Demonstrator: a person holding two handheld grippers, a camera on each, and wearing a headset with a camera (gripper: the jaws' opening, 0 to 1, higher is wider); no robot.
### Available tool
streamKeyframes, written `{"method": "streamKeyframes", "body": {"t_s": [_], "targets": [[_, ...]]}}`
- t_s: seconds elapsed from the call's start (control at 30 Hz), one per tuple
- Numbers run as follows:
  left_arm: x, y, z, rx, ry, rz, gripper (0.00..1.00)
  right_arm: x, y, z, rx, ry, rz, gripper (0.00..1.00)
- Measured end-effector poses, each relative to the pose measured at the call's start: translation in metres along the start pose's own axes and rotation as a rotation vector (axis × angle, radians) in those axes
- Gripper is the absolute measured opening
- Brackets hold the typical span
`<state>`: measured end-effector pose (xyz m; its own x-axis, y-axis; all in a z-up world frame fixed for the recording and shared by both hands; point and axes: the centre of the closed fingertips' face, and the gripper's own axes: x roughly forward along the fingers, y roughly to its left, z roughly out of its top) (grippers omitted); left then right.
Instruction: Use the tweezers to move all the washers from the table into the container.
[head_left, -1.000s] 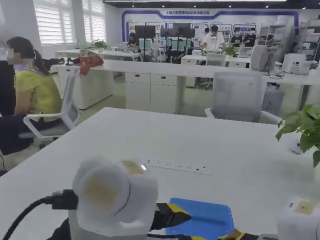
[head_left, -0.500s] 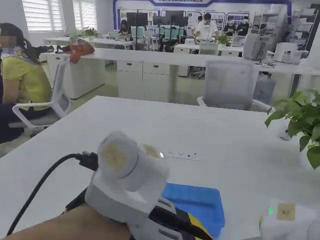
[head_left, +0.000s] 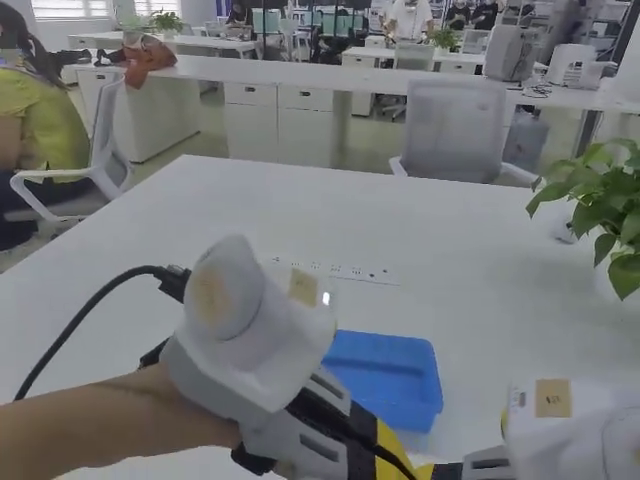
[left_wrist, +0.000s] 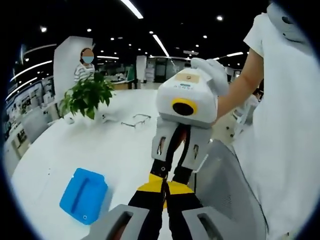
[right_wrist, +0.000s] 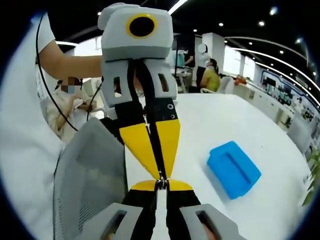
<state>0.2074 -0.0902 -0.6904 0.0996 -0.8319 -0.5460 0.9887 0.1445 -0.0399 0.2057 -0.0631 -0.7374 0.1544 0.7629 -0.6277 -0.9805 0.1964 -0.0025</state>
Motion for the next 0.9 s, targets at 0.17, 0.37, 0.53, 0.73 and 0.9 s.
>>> {"method": "streamKeyframes", "body": {"t_s": [0.17, 0.37, 0.53, 0.73, 0.9], "targets": [[0.003, 0.020, -0.022, 0.036, 0.055, 0.073, 0.00, 0.009, -0.017, -0.018, 0.008, 0.046, -0.032, 0.01], [0.014, 0.034, -0.051, 0.025, 0.121, 0.090, 0.00, 0.026, -0.032, -0.025, -0.010, 0.089, -0.025, 0.01], [0.012, 0.045, -0.061, -0.033, 0.123, 0.135, 0.00, 0.036, -0.033, -0.035, -0.103, 0.154, -0.021, 0.01], [0.014, 0.036, -0.053, 0.000, 0.121, 0.106, 0.02, 0.042, -0.028, -0.039, -0.113, 0.164, 0.014, 0.01], [0.022, 0.037, -0.056, -0.002, 0.125, 0.109, 0.00, 0.044, -0.028, -0.045, -0.120, 0.191, 0.021, 0.01]]}}
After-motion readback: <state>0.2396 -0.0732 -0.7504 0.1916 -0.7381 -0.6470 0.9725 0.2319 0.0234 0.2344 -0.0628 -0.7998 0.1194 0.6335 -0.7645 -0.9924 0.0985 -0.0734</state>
